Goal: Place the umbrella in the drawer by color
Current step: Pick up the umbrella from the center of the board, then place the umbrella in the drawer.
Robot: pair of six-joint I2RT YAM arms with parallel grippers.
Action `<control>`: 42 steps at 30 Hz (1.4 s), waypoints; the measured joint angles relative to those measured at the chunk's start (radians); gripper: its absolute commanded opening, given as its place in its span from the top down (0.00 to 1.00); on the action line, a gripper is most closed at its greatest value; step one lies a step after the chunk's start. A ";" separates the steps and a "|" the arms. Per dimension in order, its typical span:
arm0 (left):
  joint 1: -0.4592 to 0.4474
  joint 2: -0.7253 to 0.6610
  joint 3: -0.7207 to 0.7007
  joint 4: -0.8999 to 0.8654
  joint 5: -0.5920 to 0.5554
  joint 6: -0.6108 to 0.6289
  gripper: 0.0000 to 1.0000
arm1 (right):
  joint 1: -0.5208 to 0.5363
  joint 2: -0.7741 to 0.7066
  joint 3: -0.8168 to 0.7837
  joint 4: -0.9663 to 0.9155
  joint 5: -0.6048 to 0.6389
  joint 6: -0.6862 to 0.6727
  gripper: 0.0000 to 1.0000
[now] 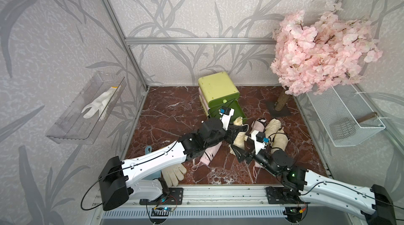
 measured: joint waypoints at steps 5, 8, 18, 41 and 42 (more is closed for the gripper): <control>0.175 0.168 0.333 -0.226 0.048 0.142 1.00 | 0.003 -0.162 0.000 -0.152 0.034 0.004 0.01; 0.234 0.324 0.559 -0.350 0.054 0.285 1.00 | 0.005 -0.273 -0.002 -0.248 0.055 0.005 0.01; 0.184 0.773 1.049 -0.730 -0.129 0.705 1.00 | 0.005 -0.360 -0.016 -0.385 0.153 0.004 0.01; 0.089 1.010 1.188 -0.812 -0.559 1.068 0.40 | -0.001 -0.306 -0.024 -0.410 0.187 0.027 0.01; 0.089 1.013 1.188 -0.811 -0.569 1.072 0.36 | -0.001 -0.312 -0.024 -0.417 0.187 0.027 0.01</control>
